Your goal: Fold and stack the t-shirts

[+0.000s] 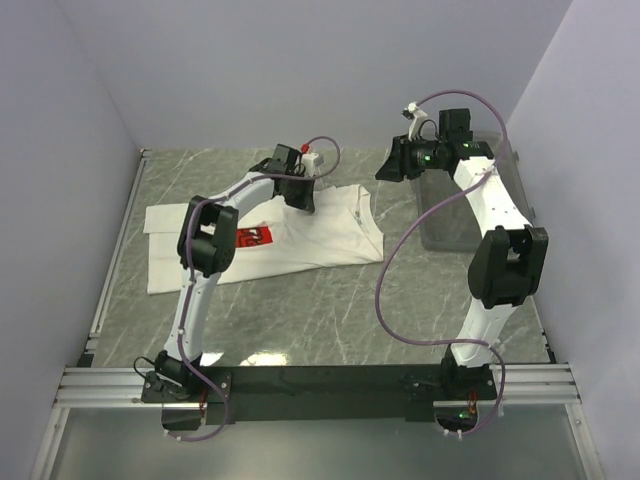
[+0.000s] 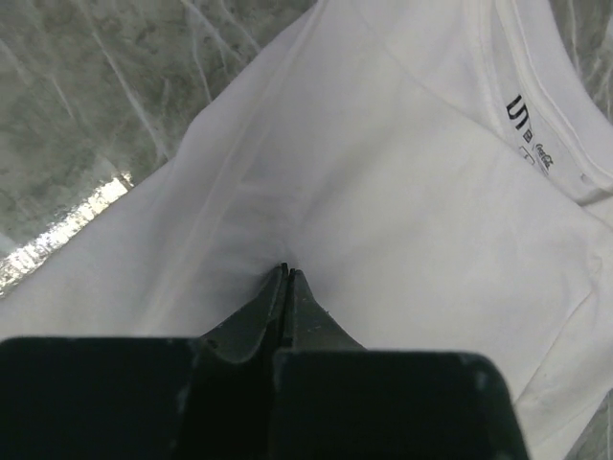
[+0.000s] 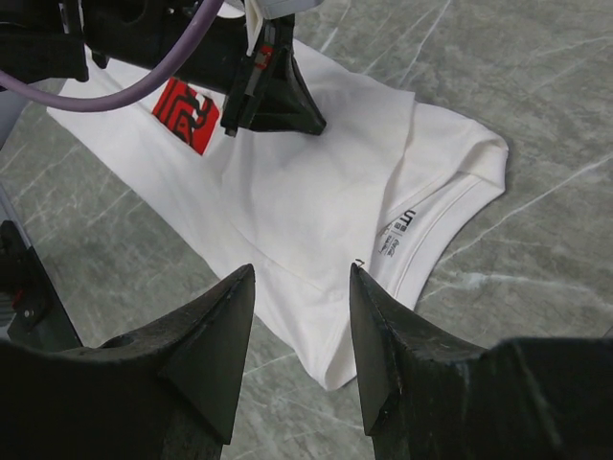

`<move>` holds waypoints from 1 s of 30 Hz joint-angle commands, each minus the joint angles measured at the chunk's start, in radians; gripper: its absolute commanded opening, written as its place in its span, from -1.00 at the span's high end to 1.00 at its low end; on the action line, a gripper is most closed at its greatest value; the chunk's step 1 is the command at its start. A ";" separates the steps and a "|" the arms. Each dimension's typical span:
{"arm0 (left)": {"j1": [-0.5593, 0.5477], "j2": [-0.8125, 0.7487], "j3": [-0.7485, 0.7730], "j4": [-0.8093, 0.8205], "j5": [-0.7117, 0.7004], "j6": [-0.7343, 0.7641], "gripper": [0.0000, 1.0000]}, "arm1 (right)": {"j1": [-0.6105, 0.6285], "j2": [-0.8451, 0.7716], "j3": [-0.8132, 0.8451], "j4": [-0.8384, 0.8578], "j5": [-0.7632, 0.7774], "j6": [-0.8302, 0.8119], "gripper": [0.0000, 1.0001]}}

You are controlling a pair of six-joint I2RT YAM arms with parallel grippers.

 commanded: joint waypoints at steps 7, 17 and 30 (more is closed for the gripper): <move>0.123 0.090 0.162 -0.088 -0.236 -0.202 0.99 | -0.015 -0.057 -0.002 0.028 -0.013 0.009 -0.03; 0.279 0.067 0.094 -0.096 -0.371 -0.417 0.99 | -0.016 -0.061 -0.021 0.031 -0.004 0.003 -0.03; 0.312 -0.089 0.102 0.059 -0.144 -0.408 0.48 | 0.212 0.058 0.009 -0.211 0.006 -0.334 -0.04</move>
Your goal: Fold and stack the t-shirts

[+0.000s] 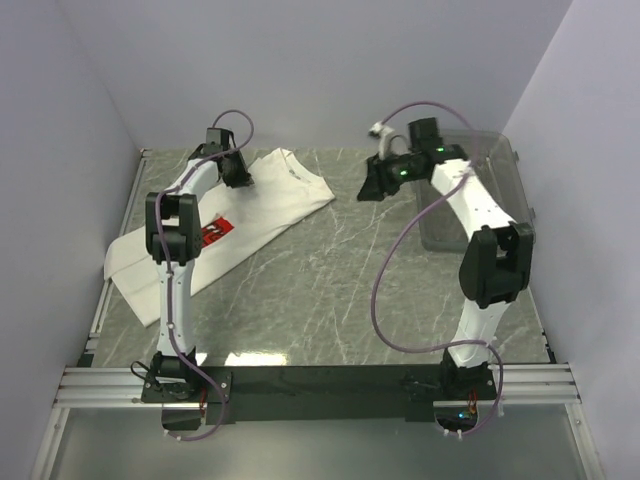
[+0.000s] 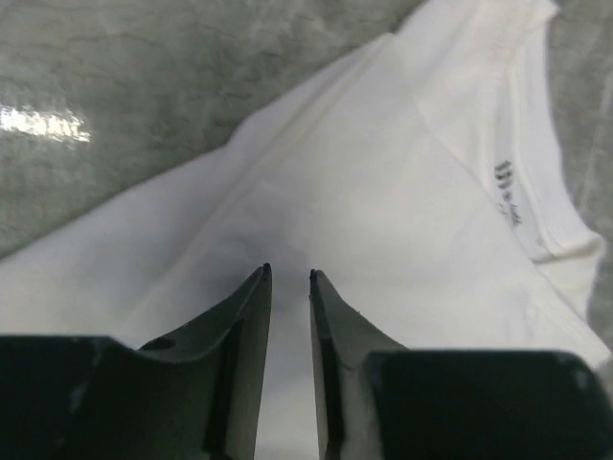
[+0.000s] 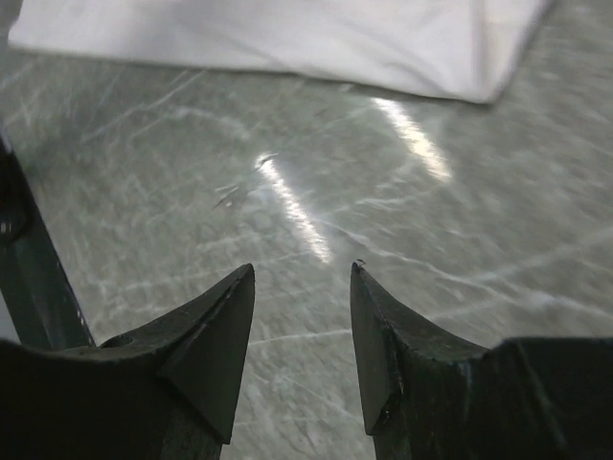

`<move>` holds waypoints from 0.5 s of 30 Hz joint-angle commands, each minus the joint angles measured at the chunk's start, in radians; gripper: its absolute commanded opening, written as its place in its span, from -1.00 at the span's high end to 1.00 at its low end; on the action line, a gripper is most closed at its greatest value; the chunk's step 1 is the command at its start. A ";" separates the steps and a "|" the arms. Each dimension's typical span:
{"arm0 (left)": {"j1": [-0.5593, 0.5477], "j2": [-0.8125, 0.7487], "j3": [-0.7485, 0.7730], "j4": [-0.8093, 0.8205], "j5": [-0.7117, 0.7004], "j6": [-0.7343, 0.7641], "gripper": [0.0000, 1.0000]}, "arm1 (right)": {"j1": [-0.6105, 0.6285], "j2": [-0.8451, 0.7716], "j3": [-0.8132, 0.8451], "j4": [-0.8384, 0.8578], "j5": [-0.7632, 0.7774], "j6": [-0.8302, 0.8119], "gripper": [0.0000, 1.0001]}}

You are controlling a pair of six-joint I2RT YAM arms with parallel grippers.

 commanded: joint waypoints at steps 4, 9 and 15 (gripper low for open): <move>-0.009 -0.312 -0.079 0.106 0.038 0.056 0.14 | 0.286 0.100 0.076 -0.106 0.030 -0.190 -0.04; 0.004 -0.650 -0.291 0.144 -0.169 0.133 -0.21 | 0.412 0.239 0.194 -0.057 -0.018 -0.018 -0.01; 0.027 -1.088 -0.604 0.189 -0.364 0.019 -0.80 | 0.619 0.395 0.337 0.133 0.184 0.357 0.03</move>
